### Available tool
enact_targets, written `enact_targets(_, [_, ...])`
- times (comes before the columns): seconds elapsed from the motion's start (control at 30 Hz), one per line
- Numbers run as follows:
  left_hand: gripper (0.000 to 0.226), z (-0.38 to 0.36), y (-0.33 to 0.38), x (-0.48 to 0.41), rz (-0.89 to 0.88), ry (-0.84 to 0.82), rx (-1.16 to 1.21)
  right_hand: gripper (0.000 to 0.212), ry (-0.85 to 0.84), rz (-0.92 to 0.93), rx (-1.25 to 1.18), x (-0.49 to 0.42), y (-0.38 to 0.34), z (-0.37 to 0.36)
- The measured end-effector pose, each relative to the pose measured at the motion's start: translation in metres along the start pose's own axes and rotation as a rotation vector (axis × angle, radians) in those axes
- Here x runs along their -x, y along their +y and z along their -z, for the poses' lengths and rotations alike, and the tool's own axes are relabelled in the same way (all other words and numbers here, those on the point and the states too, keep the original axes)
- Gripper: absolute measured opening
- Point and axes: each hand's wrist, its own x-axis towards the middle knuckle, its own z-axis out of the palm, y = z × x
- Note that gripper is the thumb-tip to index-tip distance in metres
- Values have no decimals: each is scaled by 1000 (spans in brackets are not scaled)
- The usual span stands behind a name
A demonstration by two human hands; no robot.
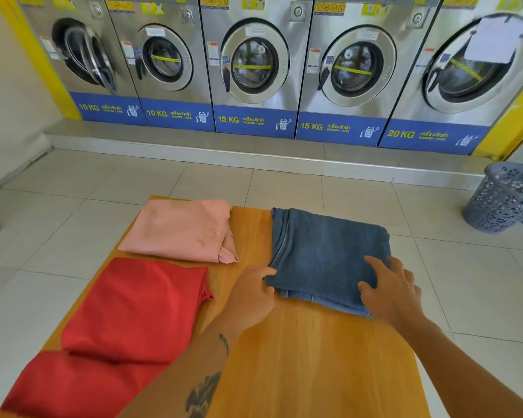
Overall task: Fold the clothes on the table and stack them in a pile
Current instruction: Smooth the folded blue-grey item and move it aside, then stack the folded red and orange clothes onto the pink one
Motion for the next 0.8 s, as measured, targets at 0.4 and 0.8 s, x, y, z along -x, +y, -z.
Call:
enact_targets(0.4, [33, 76, -16, 158, 114, 394, 425, 52, -355, 190, -573, 122, -58, 15])
enact_targets(0.8, [29, 168, -88, 163, 151, 474, 535, 49, -526, 96, -738, 150, -165, -26])
